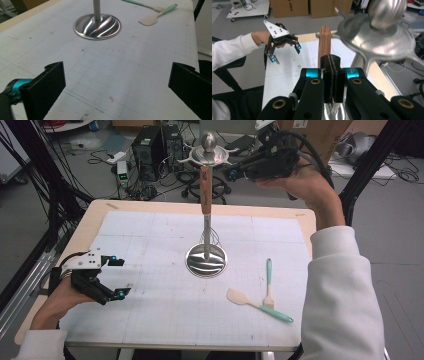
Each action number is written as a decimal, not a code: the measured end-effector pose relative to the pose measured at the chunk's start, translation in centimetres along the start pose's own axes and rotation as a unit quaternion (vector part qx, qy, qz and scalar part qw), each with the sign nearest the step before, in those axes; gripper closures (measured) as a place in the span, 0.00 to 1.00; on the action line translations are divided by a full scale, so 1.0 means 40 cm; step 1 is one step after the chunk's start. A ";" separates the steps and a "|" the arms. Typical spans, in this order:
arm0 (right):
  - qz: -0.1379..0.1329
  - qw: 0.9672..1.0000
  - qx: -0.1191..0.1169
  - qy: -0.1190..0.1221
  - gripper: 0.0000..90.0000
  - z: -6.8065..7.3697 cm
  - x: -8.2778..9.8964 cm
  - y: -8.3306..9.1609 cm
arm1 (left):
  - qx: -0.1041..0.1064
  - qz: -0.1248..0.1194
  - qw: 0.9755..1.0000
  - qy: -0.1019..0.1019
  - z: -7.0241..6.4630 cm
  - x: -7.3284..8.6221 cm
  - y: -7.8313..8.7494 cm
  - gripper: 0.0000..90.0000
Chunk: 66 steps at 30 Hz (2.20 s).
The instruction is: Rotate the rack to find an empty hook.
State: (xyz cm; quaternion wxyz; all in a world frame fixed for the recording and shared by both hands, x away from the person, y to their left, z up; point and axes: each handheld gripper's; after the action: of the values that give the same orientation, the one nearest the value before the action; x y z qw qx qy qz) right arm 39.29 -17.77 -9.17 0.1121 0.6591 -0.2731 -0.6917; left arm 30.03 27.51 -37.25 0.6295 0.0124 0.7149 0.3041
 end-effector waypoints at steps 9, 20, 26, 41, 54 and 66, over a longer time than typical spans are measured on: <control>0.000 1.000 0.017 -0.008 0.99 -0.004 0.036 0.051 | -0.002 0.002 1.000 0.002 0.000 0.001 -0.001 0.02; -0.001 0.999 0.037 -0.023 0.99 -0.010 0.059 0.104 | 0.000 0.001 1.000 0.000 0.000 0.000 0.000 0.02; -0.005 0.999 0.047 -0.025 0.99 -0.020 0.056 0.115 | -0.001 0.002 1.000 0.001 -0.001 0.000 0.000 0.02; -0.011 0.999 0.039 -0.033 0.99 -0.068 0.041 0.068 | -0.002 -0.001 1.000 0.007 0.000 0.010 0.009 0.02; -0.007 1.000 0.022 -0.018 0.99 -0.054 0.008 0.022 | -0.003 -0.003 1.000 0.007 -0.001 0.011 0.014 0.02; -0.004 1.000 -0.006 0.009 0.99 -0.024 -0.033 -0.034 | -0.002 -0.008 1.000 0.005 -0.003 0.008 0.015 0.02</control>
State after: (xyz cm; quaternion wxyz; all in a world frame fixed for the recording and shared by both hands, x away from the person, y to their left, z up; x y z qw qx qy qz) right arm 40.65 -16.18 -8.73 0.1158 0.6653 -0.2657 -0.6880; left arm 29.62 28.09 -37.27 0.6279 0.0044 0.7179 0.3006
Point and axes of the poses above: each handheld gripper's, and its own axes: y roughly backward along the jaws, x roughly out of its underside, z roughly to its left, and after that the axes turned 2 degrees about -z, right-handed
